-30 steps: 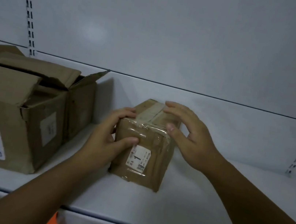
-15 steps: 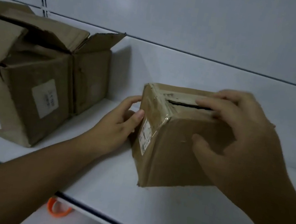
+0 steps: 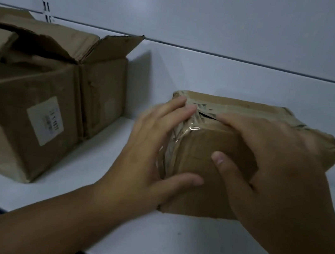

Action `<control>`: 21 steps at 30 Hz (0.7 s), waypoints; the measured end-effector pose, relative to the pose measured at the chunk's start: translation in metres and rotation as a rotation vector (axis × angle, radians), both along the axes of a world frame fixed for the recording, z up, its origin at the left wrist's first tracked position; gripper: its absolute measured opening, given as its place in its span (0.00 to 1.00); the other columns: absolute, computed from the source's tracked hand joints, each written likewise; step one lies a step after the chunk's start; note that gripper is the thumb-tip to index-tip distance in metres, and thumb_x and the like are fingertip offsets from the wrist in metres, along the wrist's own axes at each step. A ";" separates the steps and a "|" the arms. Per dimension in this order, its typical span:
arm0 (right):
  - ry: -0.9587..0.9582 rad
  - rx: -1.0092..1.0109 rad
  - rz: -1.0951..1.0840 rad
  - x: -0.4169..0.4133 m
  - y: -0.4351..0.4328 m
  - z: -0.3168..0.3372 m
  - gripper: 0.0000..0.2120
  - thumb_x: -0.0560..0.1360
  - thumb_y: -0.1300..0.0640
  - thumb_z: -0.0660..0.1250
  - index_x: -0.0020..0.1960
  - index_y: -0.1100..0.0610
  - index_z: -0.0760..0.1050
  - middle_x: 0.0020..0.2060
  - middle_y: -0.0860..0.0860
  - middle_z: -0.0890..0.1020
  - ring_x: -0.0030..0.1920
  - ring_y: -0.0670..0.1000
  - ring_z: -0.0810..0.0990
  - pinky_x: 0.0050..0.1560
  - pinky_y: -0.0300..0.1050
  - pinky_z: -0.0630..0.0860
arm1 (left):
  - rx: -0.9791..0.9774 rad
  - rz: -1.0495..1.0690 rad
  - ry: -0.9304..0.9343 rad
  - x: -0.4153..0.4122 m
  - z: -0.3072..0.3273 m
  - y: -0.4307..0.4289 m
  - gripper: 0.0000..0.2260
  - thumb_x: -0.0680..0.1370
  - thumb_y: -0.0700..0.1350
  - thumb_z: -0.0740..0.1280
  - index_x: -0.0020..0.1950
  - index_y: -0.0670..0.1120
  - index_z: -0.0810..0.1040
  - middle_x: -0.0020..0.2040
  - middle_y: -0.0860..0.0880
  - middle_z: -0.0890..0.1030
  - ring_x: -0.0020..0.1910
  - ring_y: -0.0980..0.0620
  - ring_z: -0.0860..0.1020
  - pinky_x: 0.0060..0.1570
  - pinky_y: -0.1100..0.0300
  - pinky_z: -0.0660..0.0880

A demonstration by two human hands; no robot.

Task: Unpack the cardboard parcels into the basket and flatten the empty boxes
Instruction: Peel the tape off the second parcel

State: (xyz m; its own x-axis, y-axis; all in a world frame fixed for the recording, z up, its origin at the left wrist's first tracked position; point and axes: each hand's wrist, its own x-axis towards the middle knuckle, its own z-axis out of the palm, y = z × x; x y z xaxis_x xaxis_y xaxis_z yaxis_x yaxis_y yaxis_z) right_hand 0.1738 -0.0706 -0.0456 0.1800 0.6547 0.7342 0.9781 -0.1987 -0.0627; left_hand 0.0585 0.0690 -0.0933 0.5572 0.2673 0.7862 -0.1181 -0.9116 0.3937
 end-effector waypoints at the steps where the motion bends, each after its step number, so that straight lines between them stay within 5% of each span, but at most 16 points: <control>1: 0.035 0.019 0.006 -0.001 0.001 0.000 0.17 0.70 0.49 0.64 0.56 0.56 0.76 0.48 0.52 0.82 0.46 0.56 0.79 0.51 0.52 0.66 | -0.009 0.011 -0.029 0.000 0.001 0.001 0.35 0.68 0.57 0.72 0.71 0.55 0.60 0.72 0.54 0.64 0.72 0.50 0.61 0.70 0.51 0.62; 9: 0.111 0.093 0.040 -0.004 0.004 0.002 0.16 0.67 0.46 0.70 0.48 0.56 0.77 0.43 0.53 0.83 0.42 0.57 0.80 0.47 0.61 0.75 | -0.157 -0.061 -0.101 -0.005 0.005 -0.003 0.21 0.75 0.48 0.65 0.68 0.53 0.68 0.69 0.48 0.72 0.64 0.56 0.72 0.62 0.62 0.68; 15: 0.134 0.122 0.020 -0.005 0.004 0.001 0.16 0.66 0.46 0.71 0.47 0.56 0.77 0.41 0.52 0.83 0.42 0.57 0.80 0.48 0.63 0.75 | -0.225 -0.090 -0.121 -0.003 0.003 -0.006 0.20 0.76 0.46 0.61 0.68 0.51 0.65 0.67 0.46 0.75 0.63 0.55 0.73 0.64 0.53 0.70; 21: 0.219 -0.199 -0.096 -0.006 0.007 0.007 0.21 0.70 0.35 0.63 0.58 0.44 0.70 0.51 0.43 0.75 0.54 0.48 0.72 0.61 0.48 0.62 | -0.296 -0.132 -0.109 -0.003 0.004 -0.007 0.18 0.77 0.47 0.59 0.67 0.53 0.66 0.67 0.49 0.72 0.63 0.55 0.73 0.65 0.52 0.69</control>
State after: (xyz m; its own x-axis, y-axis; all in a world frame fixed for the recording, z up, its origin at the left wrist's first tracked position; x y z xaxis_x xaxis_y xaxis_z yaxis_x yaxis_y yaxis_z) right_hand 0.1674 -0.0634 -0.0386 0.3880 0.7538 0.5304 0.9216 -0.3194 -0.2204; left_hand 0.0551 0.0625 -0.0889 0.5197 0.4237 0.7419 -0.2835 -0.7336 0.6176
